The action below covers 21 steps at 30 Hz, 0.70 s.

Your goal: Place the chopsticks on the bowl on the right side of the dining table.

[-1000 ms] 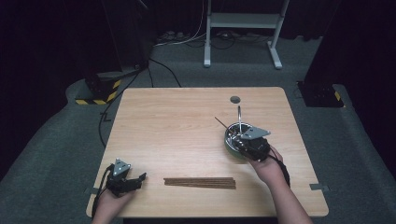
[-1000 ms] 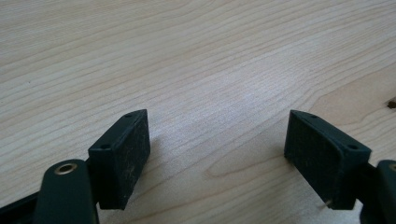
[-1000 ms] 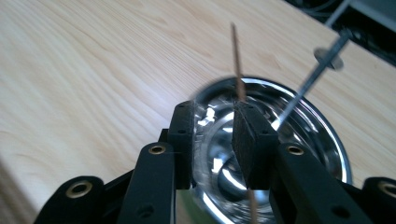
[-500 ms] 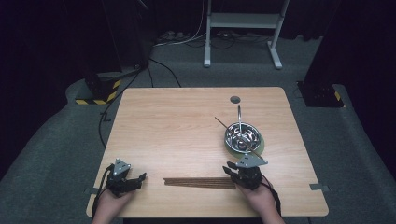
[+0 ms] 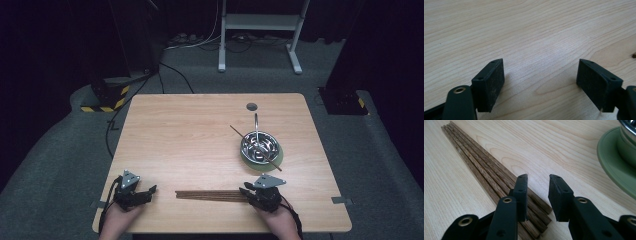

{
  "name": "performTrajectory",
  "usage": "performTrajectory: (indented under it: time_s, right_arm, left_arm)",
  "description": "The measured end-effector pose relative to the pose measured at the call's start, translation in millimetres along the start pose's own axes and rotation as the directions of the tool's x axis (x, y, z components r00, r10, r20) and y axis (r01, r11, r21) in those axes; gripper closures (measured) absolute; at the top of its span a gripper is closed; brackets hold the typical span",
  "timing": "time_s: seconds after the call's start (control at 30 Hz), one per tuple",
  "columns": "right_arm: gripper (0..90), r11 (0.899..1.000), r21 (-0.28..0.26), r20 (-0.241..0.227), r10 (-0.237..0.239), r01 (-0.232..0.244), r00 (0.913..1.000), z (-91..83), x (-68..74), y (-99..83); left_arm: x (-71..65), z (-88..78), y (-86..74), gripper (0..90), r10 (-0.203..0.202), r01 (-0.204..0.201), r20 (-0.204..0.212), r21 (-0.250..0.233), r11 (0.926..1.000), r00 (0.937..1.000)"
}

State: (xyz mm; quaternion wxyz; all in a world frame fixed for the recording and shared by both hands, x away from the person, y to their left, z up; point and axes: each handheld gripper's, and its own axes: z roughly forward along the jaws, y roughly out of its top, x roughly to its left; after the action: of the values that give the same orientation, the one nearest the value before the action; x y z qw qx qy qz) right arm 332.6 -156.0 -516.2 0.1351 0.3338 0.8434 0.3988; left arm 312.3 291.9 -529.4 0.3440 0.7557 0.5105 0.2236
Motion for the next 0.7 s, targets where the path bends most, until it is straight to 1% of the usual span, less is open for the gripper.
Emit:
performTrajectory:
  time_s: [0.03, 0.1, 0.27, 0.47, 0.53, 0.6, 0.7]
  right_arm:
    - [68.2, 1.0, 0.001, 0.004, -0.008, 0.008, 1.0, 0.9, 0.3, 0.0]
    - [68.2, 1.0, 0.001, 0.005, -0.008, 0.008, 1.0, 1.8, 0.1, 0.2]
    - [67.8, 1.0, 0.011, -0.006, 0.009, -0.009, 0.9999, 4.7, 0.3, -0.2]
    - [67.4, 1.0, 0.003, 0.004, 0.003, -0.003, 1.0, 5.7, -1.5, 0.1]
    - [67.2, 1.0, 0.008, 0.001, 0.015, -0.015, 0.9999, 6.9, -2.3, 0.6]
    - [66.9, 1.0, 0.004, 0.009, 0.01, -0.01, 0.9999, 8.0, -3.8, 1.8]
    - [65.4, 1.0, 0.001, 0.026, 0.026, -0.026, 0.9993, 10.7, -6.3, 4.8]
  left_arm:
    - [0.1, 0.0, 0.0, 22.4, 0.001, -0.001, 0.0, 0.0, 1.0, 1.0]
    - [0.0, 0.0, 0.0, 22.4, -0.001, 0.001, 0.002, 0.0, 1.0, 1.0]
    - [0.2, 0.0, 0.0, 22.5, -0.001, 0.001, 0.002, 0.0, 1.0, 1.0]
    - [0.1, 0.0, 0.0, 22.5, -0.001, 0.001, 0.002, 0.0, 1.0, 1.0]
    - [0.1, 0.0, 0.0, 22.5, -0.001, 0.001, 0.002, 0.0, 1.0, 1.0]
    - [0.0, 0.0, 0.0, 22.5, -0.002, 0.002, 0.001, -0.001, 1.0, 1.0]
    - [0.1, 0.0, 0.0, 22.5, 0.0, 0.0, 0.001, 0.001, 1.0, 1.0]
